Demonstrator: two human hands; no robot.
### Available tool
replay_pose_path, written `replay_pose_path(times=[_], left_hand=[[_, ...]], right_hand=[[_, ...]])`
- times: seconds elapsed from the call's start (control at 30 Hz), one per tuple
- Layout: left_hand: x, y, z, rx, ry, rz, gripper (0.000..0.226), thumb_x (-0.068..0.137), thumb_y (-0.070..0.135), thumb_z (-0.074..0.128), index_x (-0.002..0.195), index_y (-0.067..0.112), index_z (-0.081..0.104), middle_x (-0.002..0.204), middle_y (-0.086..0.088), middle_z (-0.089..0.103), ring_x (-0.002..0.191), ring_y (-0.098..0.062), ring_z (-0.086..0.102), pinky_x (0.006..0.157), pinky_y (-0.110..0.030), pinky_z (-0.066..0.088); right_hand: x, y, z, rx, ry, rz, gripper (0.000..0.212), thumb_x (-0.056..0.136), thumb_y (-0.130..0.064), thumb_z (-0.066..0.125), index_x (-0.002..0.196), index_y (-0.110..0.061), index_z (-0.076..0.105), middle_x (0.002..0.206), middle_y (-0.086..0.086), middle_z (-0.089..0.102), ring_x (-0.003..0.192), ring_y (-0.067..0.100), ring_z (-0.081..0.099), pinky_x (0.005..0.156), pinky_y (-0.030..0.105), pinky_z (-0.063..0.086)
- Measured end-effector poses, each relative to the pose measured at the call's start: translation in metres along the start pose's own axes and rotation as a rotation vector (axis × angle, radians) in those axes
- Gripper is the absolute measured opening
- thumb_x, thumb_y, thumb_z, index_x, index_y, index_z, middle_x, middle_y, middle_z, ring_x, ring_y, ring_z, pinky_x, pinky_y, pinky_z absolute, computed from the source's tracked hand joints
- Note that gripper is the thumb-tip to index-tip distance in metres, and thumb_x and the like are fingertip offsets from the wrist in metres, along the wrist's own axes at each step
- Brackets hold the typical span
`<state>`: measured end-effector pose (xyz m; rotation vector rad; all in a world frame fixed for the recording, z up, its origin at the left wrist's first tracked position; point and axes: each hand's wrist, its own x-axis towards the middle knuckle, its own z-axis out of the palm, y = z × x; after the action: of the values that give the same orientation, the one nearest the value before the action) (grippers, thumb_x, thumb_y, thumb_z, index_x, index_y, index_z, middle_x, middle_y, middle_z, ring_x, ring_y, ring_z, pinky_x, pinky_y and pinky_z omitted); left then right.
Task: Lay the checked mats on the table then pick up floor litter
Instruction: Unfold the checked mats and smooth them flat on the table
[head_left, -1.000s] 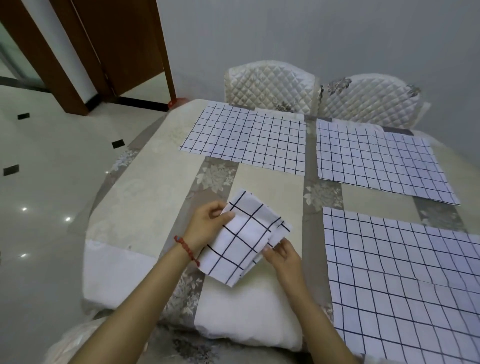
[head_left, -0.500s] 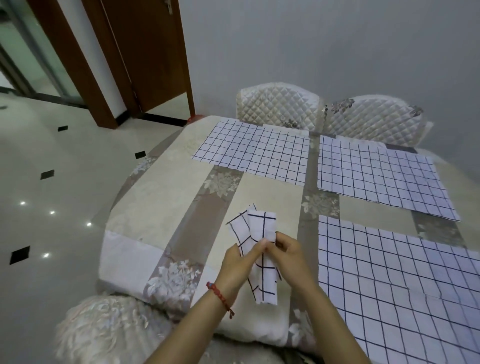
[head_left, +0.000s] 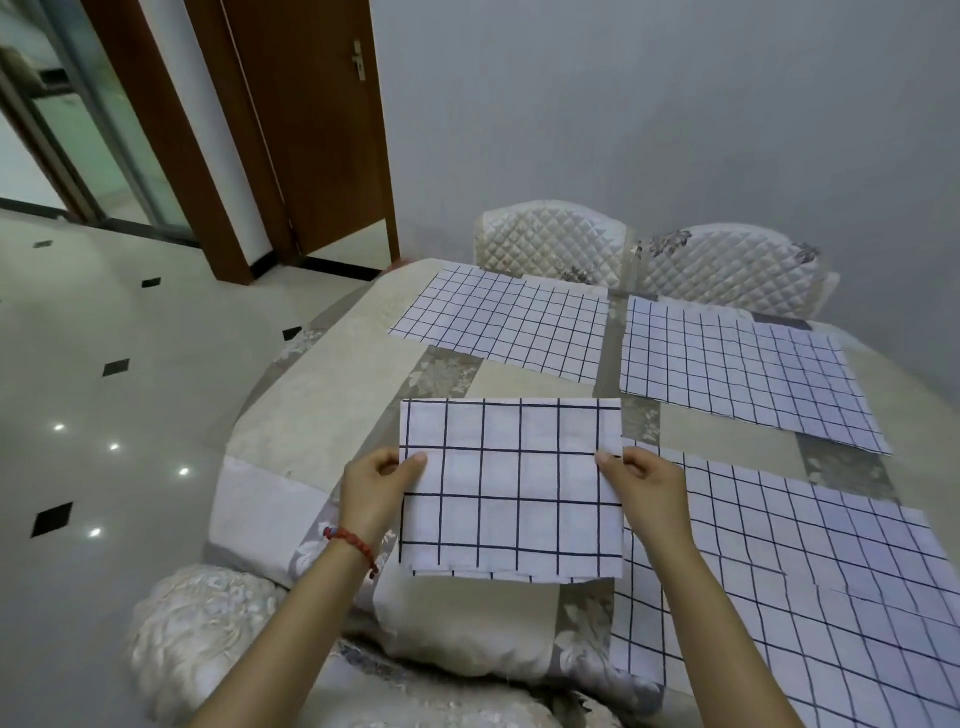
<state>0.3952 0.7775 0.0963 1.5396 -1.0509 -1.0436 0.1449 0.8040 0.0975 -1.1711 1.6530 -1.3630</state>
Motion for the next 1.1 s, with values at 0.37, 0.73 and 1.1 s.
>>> replay_pose_path(times=[0.37,0.73,1.1], left_hand=[[0.014,0.020,-0.002,0.355,-0.269,0.496,0.093,0.064,0.034,0.080,0.141,0.027,0.027,0.152,0.005,0.022,0.142,-0.009,0.014,0.116,-0.031,0.018],[0.104,0.026,-0.070,0.133,-0.596,0.392,0.006,0.073,0.018,0.066,0.070,0.023,0.068,0.071,-0.002,0.066,0.068,-0.003,0.057,0.067,-0.020,0.046],[0.124,0.027,-0.076,0.209,-0.355,0.173,0.034,0.081,0.029,0.065,0.111,0.017,0.054,0.099,0.001,0.057,0.087,-0.015,0.055,0.075,-0.026,0.042]], right_hand=[[-0.015,-0.049,0.068,-0.349,-0.229,-0.145,0.034,0.078,-0.023,0.068,0.047,-0.026,0.053,0.042,-0.009,0.043,0.045,0.006,0.035,0.048,0.019,0.026],[-0.017,-0.064,0.155,-0.391,-0.238,-0.045,0.039,0.072,-0.033,0.072,0.050,-0.014,0.046,0.048,-0.008,0.039,0.049,0.005,0.033,0.047,0.018,0.025],[-0.010,-0.060,0.182,-0.096,-0.048,0.083,0.039,0.071,-0.023,0.074,0.053,-0.003,0.046,0.054,0.000,0.037,0.054,0.012,0.036,0.053,0.023,0.030]])
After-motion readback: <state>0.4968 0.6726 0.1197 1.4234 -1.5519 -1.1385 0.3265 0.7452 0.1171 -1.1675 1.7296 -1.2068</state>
